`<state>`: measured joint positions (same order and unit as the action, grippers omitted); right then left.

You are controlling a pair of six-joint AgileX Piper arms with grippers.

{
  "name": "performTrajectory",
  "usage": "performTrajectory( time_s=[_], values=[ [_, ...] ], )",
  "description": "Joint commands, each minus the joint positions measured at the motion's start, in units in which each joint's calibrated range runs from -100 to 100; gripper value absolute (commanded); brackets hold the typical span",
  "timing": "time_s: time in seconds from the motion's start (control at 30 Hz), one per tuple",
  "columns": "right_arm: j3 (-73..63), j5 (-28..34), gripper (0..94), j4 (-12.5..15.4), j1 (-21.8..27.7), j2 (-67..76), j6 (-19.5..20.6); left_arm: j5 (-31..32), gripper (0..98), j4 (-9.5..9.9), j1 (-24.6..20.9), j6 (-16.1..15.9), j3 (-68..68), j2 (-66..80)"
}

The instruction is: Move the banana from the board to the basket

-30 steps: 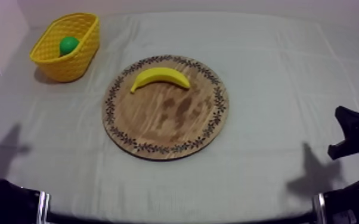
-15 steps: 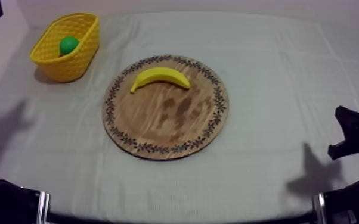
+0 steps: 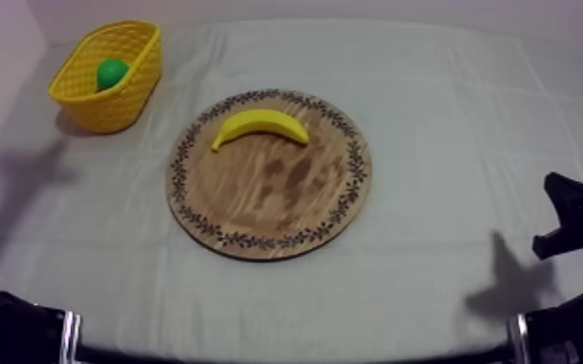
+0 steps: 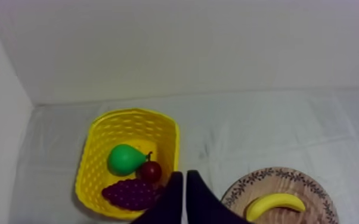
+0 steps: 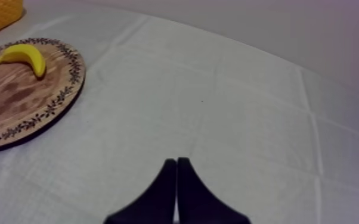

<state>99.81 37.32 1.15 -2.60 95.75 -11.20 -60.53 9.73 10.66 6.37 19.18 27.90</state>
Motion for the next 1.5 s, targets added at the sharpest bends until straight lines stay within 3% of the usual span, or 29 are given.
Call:
performTrajectory(
  time_s=[0.0,0.4,1.07,1.47],
  values=[
    [0.0,-0.1,0.3,0.0,0.0,0.0,0.0,-1.3,0.0,0.00,0.5,-0.1,-2.7,-1.8],
    [0.0,-0.1,0.3,0.0,0.0,0.0,0.0,-6.6,0.0,0.10,6.5,-1.8,-11.0,-11.8],
    [0.0,-0.1,0.3,0.0,0.0,0.0,0.0,-1.3,0.0,0.28,15.0,-9.6,-10.7,-23.9],
    [0.0,-0.1,0.3,0.0,0.0,0.0,0.0,0.6,1.2,-0.24,17.7,-11.8,-5.4,-25.5]
  ],
)
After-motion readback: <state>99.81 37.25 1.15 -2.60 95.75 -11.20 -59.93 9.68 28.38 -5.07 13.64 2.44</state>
